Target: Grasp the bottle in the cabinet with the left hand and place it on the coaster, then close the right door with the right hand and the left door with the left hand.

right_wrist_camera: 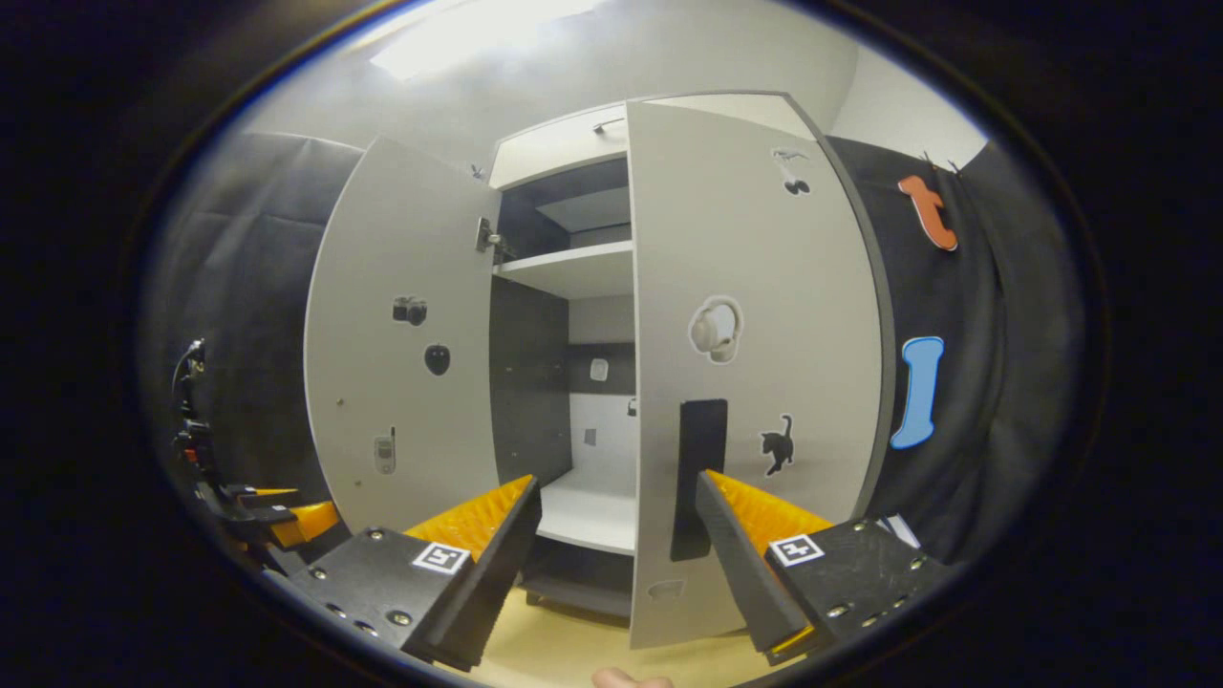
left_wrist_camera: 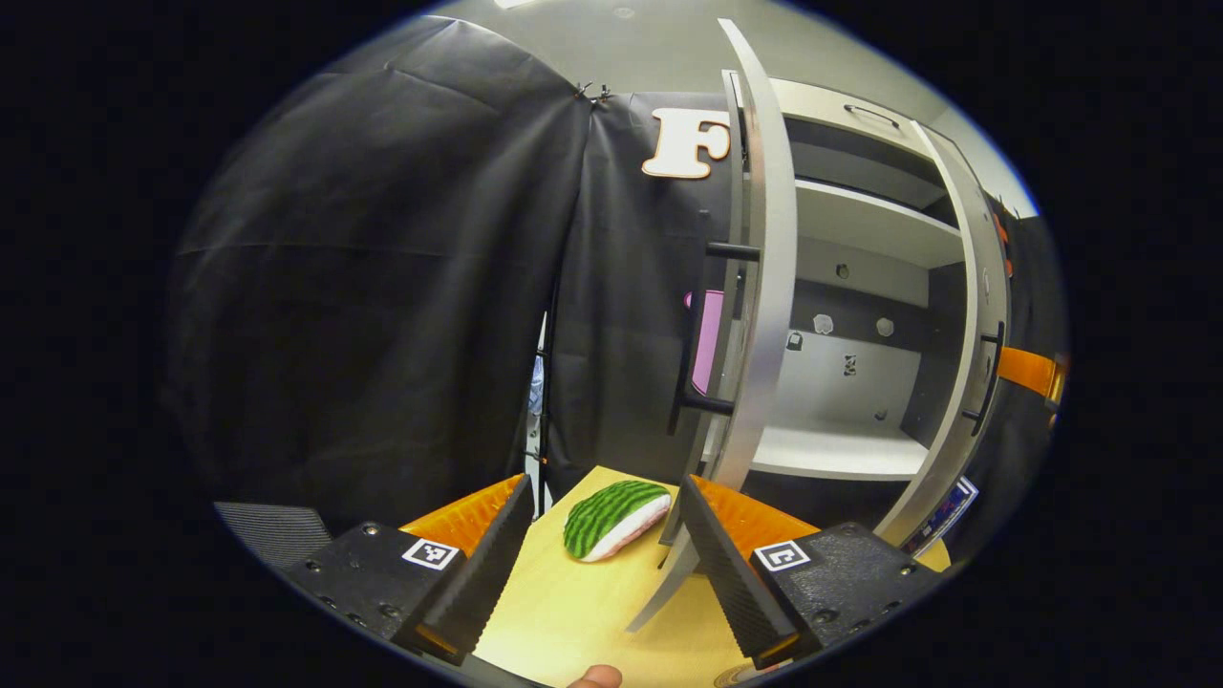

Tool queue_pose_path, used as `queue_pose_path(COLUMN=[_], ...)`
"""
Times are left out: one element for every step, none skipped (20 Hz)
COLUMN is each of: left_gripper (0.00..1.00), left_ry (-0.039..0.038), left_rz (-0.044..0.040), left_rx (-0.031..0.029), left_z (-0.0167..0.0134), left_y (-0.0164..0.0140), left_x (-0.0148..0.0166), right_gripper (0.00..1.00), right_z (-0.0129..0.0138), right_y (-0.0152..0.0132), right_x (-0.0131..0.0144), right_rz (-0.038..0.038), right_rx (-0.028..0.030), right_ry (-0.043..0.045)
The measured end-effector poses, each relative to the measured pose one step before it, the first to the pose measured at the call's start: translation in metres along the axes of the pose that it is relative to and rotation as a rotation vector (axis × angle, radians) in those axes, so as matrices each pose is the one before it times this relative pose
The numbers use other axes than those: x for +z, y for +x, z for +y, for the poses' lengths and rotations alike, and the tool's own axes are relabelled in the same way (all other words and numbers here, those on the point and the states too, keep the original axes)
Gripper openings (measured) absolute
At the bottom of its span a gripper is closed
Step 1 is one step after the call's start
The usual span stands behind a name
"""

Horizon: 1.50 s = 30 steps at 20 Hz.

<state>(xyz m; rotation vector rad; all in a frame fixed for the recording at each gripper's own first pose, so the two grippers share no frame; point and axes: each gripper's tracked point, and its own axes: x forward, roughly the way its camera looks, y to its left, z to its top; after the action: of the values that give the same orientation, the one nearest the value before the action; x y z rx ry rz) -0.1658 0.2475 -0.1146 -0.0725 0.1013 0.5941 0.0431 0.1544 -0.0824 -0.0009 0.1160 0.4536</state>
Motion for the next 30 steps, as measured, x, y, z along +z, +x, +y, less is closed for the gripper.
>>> queue_pose_path(left_gripper=[0.92, 0.97, 0.97, 0.97, 0.92, 0.96, 0.96, 0.9, 0.89, 0.95, 0.95, 0.95, 0.95, 0.95, 0.95, 0.95, 0.95, 0.95, 0.94, 0.94, 0.95, 0.95, 0.94, 0.95, 0.95, 0.95, 0.95, 0.95, 0.95, 0.95], left_ry=[0.00482, 0.00729, 0.01266, 0.01776, 0.01584, 0.00317, -0.01228, -0.0206, -0.01828, -0.00838, 0.00537, 0.01336, 0.01189, 0.00926, 0.00371, -0.00266, -0.00285, -0.00136, 0.00059, -0.00005, 0.0016, 0.0034, 0.0027, -0.00274, -0.01098, -0.01599, -0.01455, -0.01023, -0.00639, -0.00216], left_rz=[0.00273, 0.00238, 0.00136, -0.00012, -0.00539, -0.0002, 0.00647, 0.00935, 0.00731, 0.00292, -0.001, -0.00503, 0.00047, 0.00004, 0.00171, 0.00189, 0.00225, -0.00045, 0.00093, 0.00099, -0.00237, -0.00097, 0.00061, -0.00181, -0.00031, 0.00166, -0.00168, -0.00409, -0.00299, -0.00317], left_rx=[-0.00773, -0.00946, -0.00417, -0.00658, -0.01583, -0.02406, -0.02882, -0.02141, -0.01451, -0.00673, -0.00481, -0.00719, -0.01288, -0.02114, -0.02675, -0.02589, -0.02534, -0.0253, -0.02565, -0.02573, -0.0284, -0.03245, -0.01907, -0.01274, -0.01112, -0.01508, -0.01423, -0.0107, -0.00784, -0.00551], left_z=[-0.00013, -0.00057, -0.00004, -0.00046, -0.00347, -0.00295, -0.00435, -0.00361, -0.00456, -0.00397, -0.0014, -0.00392, -0.00612, -0.00966, -0.01077, -0.01076, -0.01139, -0.01284, -0.01194, -0.01305, -0.01238, -0.01359, -0.00848, -0.00825, -0.00529, -0.00653, -0.00607, -0.00363, -0.00292, -0.00146], left_y=[0.0007, 0.0005, -0.00004, -0.00149, 0.00215, -0.00037, -0.00005, 0.00042, 0.00148, 0.00014, 0.00186, 0.00168, 0.00353, 0.00226, 0.00044, -0.00033, 0.00046, 0.002, 0.00648, 0.00541, 0.00597, 0.00755, 0.00462, 0.0055, 0.00706, 0.00415, 0.00339, 0.00189, 0.00222, -0.00001], left_x=[-0.00237, -0.00119, -0.00029, -0.00036, 0.00014, 0.00051, 0.0, -0.00075, -0.00207, -0.00117, -0.00057, 0.00117, 0.00036, -0.00079, -0.00121, -0.00154, -0.00315, -0.00045, 0.00009, -0.00112, -0.00244, -0.00167, -0.00098, 0.00147, 0.00043, -0.00034, -0.00131, 0.00094, 0.0016, 0.00193], right_gripper=[0.98, 0.98, 0.98, 0.98, 0.98, 0.98, 0.98, 0.98, 0.98, 0.98, 0.98, 0.98, 0.98, 0.98, 0.98, 0.98, 0.98, 0.98, 0.98, 0.98, 0.98, 0.98, 0.98, 0.98, 0.98, 0.98, 0.98, 0.98, 0.98, 0.98], right_z=[0.00016, -0.00085, -0.00121, -0.00207, -0.00141, -0.00141, -0.00126, -0.00107, -0.00101, -0.00053, -0.00196, -0.00101, -0.00121, -0.00203, -0.00208, -0.00288, -0.00358, -0.00338, -0.00425, -0.00401, -0.00447, -0.00414, -0.00442, -0.00444, -0.00437, -0.00187, -0.00212, -0.00141, -0.00273, -0.00389], right_y=[0.00065, 0.00097, 0.00147, 0.00074, 0.00063, -0.0007, -0.00019, 0.00085, 0.00014, -0.00026, -0.00063, -0.00077, -0.00056, -0.00113, -0.00226, -0.00194, -0.00116, -0.00208, -0.00237, -0.00343, -0.00363, -0.00315, -0.00329, -0.00342, -0.00322, -0.00371, -0.00267, -0.00312, -0.00244, -0.00049], right_x=[-0.00036, -0.00014, 0.00052, -0.00035, 0.00049, -0.00051, 0.00062, -0.00108, -0.00027, -0.00013, 0.00035, -0.00047, 0.00002, 0.00046, 0.00006, -0.00005, 0.0004, 0.00073, 0.00167, 0.00133, 0.00058, 0.00025, 0.00081, 0.00071, 0.00101, 0.00186, 0.00148, -0.00136, 0.00013, -0.00181], right_rz=[-0.0006, -0.00096, -0.0007, -0.00106, -0.00268, -0.00085, -0.00047, 0.00135, 0.00205, 0.00112, 0.00127, 0.00142, 0.00064, 0.00097, 0.00128, 0.00118, 0.0014, -0.00072, -0.00159, -0.00137, 0.00011, 0.00004, 0.00107, -0.0003, -0.00117, -0.00132, -0.00042, -0.00054, -0.00168, -0.0014], right_rx=[-0.00371, -0.00474, -0.0044, -0.00499, -0.00435, -0.00346, -0.00115, 0.00069, 0.00134, 0.00054, 0.00097, 0.002, 0.0009, -0.00009, -0.00129, -0.00325, -0.0051, -0.00743, -0.00852, -0.00933, -0.00809, -0.0088, -0.00985, -0.01026, -0.0117, -0.01064, -0.00838, -0.0063, -0.00613, -0.00646], right_ry=[0.00127, 0.00015, -0.0008, -0.00158, -0.00003, 0.00131, 0.00178, 0.00019, -0.00146, -0.00181, -0.00157, -0.00152, -0.00231, -0.00336, -0.00441, -0.00549, -0.00602, -0.0062, -0.00603, -0.00501, -0.00502, -0.00611, -0.00831, -0.00924, -0.00825, -0.00664, -0.00531, -0.00676, -0.0092, -0.01091])
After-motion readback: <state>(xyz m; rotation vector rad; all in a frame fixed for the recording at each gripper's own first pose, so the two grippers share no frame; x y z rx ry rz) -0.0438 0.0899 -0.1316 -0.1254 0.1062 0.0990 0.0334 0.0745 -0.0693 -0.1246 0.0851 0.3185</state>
